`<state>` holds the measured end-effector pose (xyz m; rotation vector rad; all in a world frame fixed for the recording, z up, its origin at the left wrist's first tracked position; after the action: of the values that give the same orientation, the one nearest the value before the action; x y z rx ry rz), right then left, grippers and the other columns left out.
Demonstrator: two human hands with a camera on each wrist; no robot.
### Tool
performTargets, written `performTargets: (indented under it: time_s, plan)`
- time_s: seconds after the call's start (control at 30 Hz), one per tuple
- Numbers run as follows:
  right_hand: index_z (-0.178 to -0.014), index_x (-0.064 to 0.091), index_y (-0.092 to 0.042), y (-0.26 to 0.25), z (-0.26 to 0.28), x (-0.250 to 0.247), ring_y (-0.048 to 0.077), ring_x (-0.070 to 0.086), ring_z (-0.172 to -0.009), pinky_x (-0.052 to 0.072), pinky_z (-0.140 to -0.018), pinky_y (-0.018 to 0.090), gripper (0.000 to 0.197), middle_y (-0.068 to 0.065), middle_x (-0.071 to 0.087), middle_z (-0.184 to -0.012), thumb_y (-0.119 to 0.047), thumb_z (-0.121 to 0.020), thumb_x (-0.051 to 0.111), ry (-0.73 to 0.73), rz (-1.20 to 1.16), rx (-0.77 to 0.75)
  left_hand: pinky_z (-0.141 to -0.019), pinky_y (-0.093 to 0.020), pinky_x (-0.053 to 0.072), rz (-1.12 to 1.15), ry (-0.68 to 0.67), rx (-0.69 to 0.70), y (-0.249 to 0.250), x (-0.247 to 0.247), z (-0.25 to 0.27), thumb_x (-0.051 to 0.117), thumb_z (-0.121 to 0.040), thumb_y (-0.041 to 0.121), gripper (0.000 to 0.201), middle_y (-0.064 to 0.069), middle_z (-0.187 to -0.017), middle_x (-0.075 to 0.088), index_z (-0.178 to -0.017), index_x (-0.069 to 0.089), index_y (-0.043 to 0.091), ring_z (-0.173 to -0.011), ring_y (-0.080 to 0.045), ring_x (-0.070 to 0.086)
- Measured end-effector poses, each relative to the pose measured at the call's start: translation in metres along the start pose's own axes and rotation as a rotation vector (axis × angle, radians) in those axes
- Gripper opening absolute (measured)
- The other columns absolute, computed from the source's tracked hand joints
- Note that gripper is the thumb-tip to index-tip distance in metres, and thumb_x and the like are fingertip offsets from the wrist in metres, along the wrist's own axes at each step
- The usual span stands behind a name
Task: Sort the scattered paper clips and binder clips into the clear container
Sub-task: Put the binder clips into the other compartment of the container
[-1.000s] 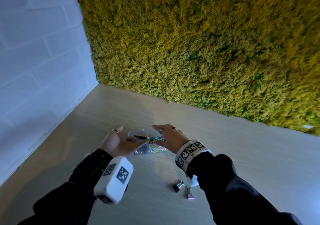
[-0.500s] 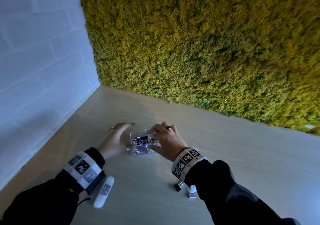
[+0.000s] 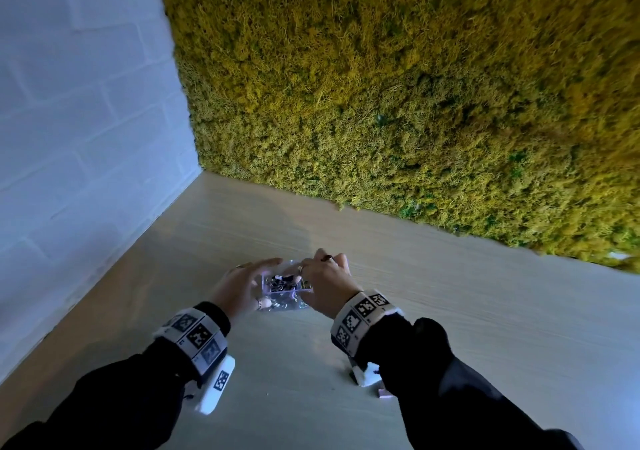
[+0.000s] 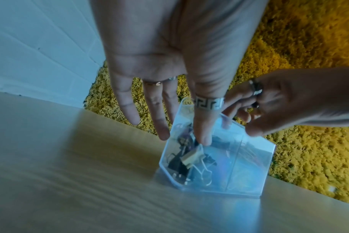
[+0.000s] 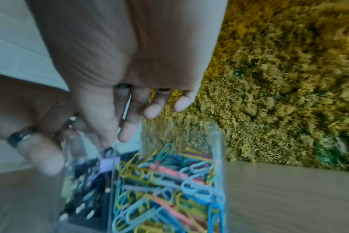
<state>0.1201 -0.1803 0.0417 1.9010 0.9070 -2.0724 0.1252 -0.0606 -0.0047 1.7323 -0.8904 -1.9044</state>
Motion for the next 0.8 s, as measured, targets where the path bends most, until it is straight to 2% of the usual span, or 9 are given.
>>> performTargets:
  time_s: [0.07, 0.17, 0.23, 0.3, 0.37, 0.43, 0.53, 0.7, 0.8]
  plan:
    - [-0.117, 0.056, -0.031, 0.01, 0.01, -0.017, 0.016, 0.044, -0.108, 0.026, -0.09, 0.035, 0.032, -0.008, 0.062, -0.115, -0.027, -0.085, 0.057, 0.071, -0.068, 0.014, -0.087, -0.028, 0.049, -0.046, -0.006, 0.037, 0.0, 0.003, 0.001, 0.069, -0.067, -0.006, 0.085, -0.008, -0.124, 0.058, -0.137, 0.036, 0.03, -0.096, -0.022, 0.059]
    - [-0.113, 0.057, -0.027, 0.041, 0.034, -0.039, 0.013, 0.054, -0.092, 0.042, -0.085, 0.032, 0.027, -0.003, 0.063, -0.106, -0.03, -0.087, 0.056, 0.119, -0.245, 0.067, -0.096, -0.026, 0.036, -0.063, 0.058, 0.069, 0.009, -0.002, 0.006, 0.079, -0.062, 0.013, 0.092, -0.015, -0.134, 0.041, -0.14, 0.031, 0.022, -0.115, -0.028, 0.048]
    - [-0.109, 0.059, -0.021, 0.07, 0.056, -0.04, 0.009, 0.055, -0.076, 0.046, -0.075, 0.023, 0.022, -0.003, 0.061, -0.096, -0.027, -0.087, 0.058, 0.048, -0.324, 0.154, -0.093, -0.024, 0.031, -0.073, 0.234, 0.205, 0.042, -0.016, 0.018, 0.07, -0.067, 0.032, 0.075, -0.013, -0.127, 0.045, -0.134, 0.04, 0.017, -0.115, -0.024, 0.045]
    - [-0.102, 0.059, -0.025, 0.1, 0.083, -0.027, -0.004, 0.052, -0.066, 0.044, -0.073, 0.024, 0.018, -0.002, 0.06, -0.09, -0.028, -0.085, 0.061, -0.1, -0.304, 0.277, -0.088, -0.023, 0.033, -0.044, 0.266, 0.379, 0.081, -0.009, 0.032, 0.055, -0.074, 0.041, 0.053, -0.007, -0.112, 0.054, -0.122, 0.048, 0.017, -0.105, -0.017, 0.045]
    - [-0.099, 0.058, -0.028, 0.119, 0.111, -0.007, -0.004, 0.055, -0.07, 0.039, -0.073, 0.022, 0.021, -0.001, 0.058, -0.089, -0.03, -0.08, 0.067, -0.248, -0.265, 0.362, -0.089, -0.027, 0.038, -0.045, 0.088, 0.45, 0.107, 0.027, 0.037, 0.053, -0.077, 0.038, 0.039, -0.003, -0.107, 0.059, -0.112, 0.053, 0.022, -0.101, -0.016, 0.05]
    - [-0.103, 0.059, -0.025, 0.119, 0.133, 0.017, 0.004, 0.055, -0.076, 0.037, -0.072, 0.019, 0.032, -0.003, 0.053, -0.09, -0.032, -0.075, 0.072, -0.364, -0.255, 0.373, -0.089, -0.025, 0.04, -0.134, -0.18, 0.376, 0.118, 0.074, 0.039, 0.059, -0.079, 0.031, 0.036, -0.004, -0.116, 0.057, -0.113, 0.056, 0.021, -0.106, -0.019, 0.053]
    - [-0.097, 0.056, -0.028, 0.1, 0.155, 0.046, -0.001, 0.043, -0.071, 0.034, -0.066, 0.016, 0.035, -0.012, 0.043, -0.085, -0.031, -0.069, 0.077, -0.436, -0.311, 0.341, -0.09, -0.027, 0.039, -0.297, -0.493, 0.276, 0.12, 0.131, 0.047, 0.065, -0.078, 0.026, 0.044, -0.008, -0.124, 0.049, -0.119, 0.052, 0.016, -0.11, -0.024, 0.051]
    - [-0.072, 0.047, -0.046, 0.096, 0.161, 0.068, 0.002, 0.046, -0.075, 0.035, -0.069, 0.014, 0.038, -0.011, 0.048, -0.085, -0.03, -0.061, 0.079, -0.337, -0.274, 0.301, -0.094, -0.036, 0.037, -0.496, -0.61, 0.2, 0.122, 0.169, 0.056, 0.056, -0.084, 0.014, 0.033, -0.02, -0.133, 0.037, -0.114, 0.047, 0.004, -0.124, -0.035, 0.039]
    - [-0.061, 0.056, -0.03, 0.098, 0.161, 0.064, -0.011, 0.049, -0.056, 0.03, -0.056, 0.004, 0.025, -0.015, 0.044, -0.064, -0.013, -0.066, 0.073, -0.274, -0.321, 0.329, -0.094, -0.039, 0.036, -0.587, -0.599, 0.197, 0.123, 0.174, 0.054, 0.053, -0.084, 0.005, 0.032, -0.023, -0.131, 0.041, -0.114, 0.045, -0.002, -0.122, -0.035, 0.042]
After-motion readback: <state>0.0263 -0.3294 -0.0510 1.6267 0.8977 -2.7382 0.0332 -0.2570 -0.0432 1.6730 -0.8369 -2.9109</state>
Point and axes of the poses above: each hand's wrist, its own z-axis away from the middle knuckle, its own x-axis out of the palm, y = z × x, the point moved 9 cm from there along -z, towards the middle knuckle
